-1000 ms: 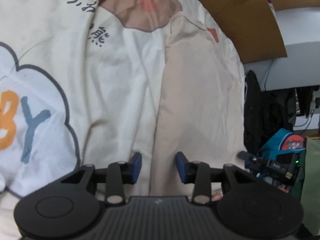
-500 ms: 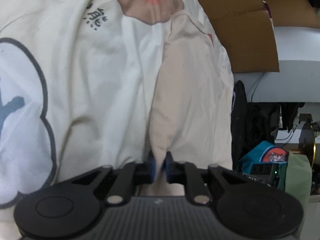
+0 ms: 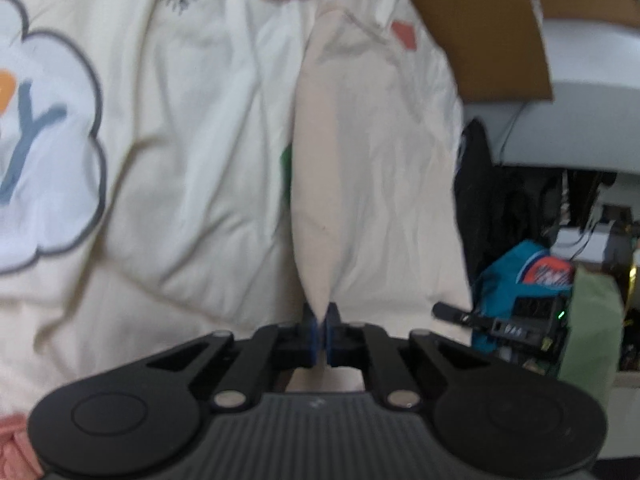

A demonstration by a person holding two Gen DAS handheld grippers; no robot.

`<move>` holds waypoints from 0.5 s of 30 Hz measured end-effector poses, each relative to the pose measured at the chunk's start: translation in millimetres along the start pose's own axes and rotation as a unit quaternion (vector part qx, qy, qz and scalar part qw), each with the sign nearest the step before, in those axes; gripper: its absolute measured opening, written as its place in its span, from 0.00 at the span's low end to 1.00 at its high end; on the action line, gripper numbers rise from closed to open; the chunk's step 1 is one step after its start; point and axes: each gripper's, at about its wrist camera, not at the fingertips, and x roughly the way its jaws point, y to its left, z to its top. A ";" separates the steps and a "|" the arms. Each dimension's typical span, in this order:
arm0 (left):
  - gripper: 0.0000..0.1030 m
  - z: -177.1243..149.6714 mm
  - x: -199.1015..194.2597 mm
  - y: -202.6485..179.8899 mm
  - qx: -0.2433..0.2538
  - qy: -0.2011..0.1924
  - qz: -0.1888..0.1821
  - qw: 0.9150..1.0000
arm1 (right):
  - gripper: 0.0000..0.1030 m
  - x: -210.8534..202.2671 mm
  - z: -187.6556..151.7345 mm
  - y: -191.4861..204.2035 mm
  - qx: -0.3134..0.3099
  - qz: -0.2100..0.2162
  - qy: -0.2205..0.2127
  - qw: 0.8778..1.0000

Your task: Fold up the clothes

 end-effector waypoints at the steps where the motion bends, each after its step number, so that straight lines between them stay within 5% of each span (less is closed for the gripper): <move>1: 0.04 -1.6 0.4 2.8 -0.001 0.002 0.007 1.000 | 0.06 0.1 -2.5 -3.0 0.002 -0.008 0.003 1.000; 3: 0.06 -2.8 -0.8 5.9 0.004 0.003 0.019 1.000 | 0.12 -2.2 -4.8 -8.3 0.004 -0.020 0.007 1.000; 5: 0.19 0.6 -6.6 3.1 0.021 -0.005 0.030 0.999 | 0.30 -7.3 -4.5 -10.6 0.000 -0.030 0.006 1.000; 7: 0.44 6.1 -13.6 -2.4 0.038 -0.021 0.038 0.998 | 0.44 -18.1 -0.7 -8.6 -0.014 -0.034 -0.009 0.999; 15: 0.56 36.4 -19.9 -15.1 0.057 -0.067 0.039 0.995 | 0.51 -26.4 40.1 -0.1 -0.039 -0.032 -0.069 0.996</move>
